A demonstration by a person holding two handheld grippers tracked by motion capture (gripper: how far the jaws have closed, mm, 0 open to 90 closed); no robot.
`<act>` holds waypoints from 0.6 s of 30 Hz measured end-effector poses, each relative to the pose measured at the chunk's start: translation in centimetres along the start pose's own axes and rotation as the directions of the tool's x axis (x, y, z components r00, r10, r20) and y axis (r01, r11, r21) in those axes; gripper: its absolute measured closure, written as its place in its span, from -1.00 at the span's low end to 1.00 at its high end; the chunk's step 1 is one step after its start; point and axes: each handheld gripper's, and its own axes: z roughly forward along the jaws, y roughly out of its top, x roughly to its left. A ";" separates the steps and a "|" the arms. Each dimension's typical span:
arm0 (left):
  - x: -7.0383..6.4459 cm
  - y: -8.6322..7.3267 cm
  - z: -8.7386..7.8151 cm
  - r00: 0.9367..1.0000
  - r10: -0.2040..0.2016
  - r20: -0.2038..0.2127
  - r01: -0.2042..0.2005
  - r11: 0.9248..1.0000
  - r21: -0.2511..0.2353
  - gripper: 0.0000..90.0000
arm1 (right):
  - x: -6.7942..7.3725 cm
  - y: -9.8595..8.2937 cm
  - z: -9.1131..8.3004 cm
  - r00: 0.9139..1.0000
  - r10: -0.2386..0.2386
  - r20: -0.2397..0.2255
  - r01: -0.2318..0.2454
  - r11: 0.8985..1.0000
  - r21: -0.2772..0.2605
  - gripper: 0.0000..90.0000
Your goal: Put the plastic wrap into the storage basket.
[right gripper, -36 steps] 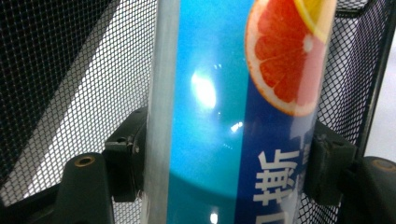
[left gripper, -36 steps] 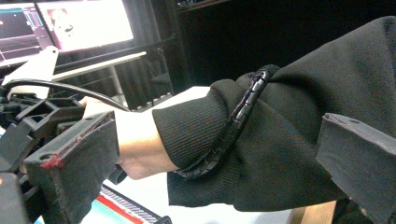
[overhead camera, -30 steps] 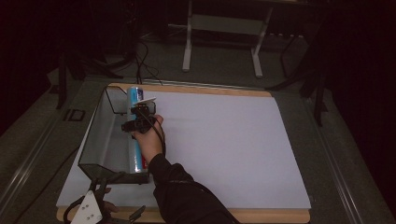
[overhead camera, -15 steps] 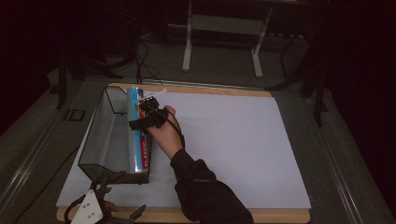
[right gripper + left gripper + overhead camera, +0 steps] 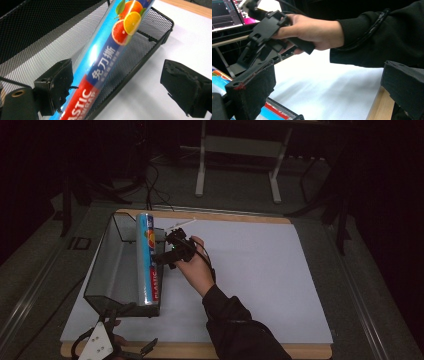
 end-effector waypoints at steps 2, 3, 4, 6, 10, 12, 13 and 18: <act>0.0 0.0 0.0 1.000 0.003 0.000 -0.003 1.000 0.000 -0.99 | 0.0 -0.5 -0.5 1.000 -0.010 -0.007 0.010 1.000 -0.001 -0.75; -0.1 0.0 0.0 1.000 0.005 0.000 -0.005 1.000 0.001 -0.99 | 0.0 -0.8 -0.8 1.000 -0.018 -0.005 0.018 1.000 -0.001 -0.75; 0.0 0.0 0.0 1.000 0.006 0.000 -0.006 1.000 0.003 -0.99 | 0.0 -1.2 -1.0 1.000 -0.028 -0.004 0.028 1.000 0.002 -0.75; 0.0 0.0 0.0 1.000 0.006 -0.001 -0.006 1.000 0.003 -0.99 | -0.1 -1.9 -1.3 0.999 -0.044 -0.022 0.044 0.999 0.006 -0.75; 0.0 0.0 0.1 1.000 0.004 -0.005 -0.004 1.000 0.004 -0.99 | -0.3 -3.4 -2.1 0.996 -0.086 -0.037 0.086 0.996 0.003 -0.75; 0.0 0.0 0.1 1.000 0.005 -0.007 -0.005 1.000 0.006 -0.99 | -0.5 -4.1 -2.5 0.995 -0.093 -0.041 0.093 0.996 -0.003 -0.75; 0.0 0.0 0.1 1.000 0.005 -0.007 -0.005 1.000 0.007 -0.99 | -0.6 -4.5 -2.7 0.995 -0.090 -0.045 0.090 0.996 -0.012 -0.75; -0.1 0.0 0.2 1.000 0.012 -0.007 -0.012 1.000 0.011 -0.99 | -1.0 -6.2 -3.6 0.994 -0.091 -0.055 0.091 0.996 -0.009 -0.75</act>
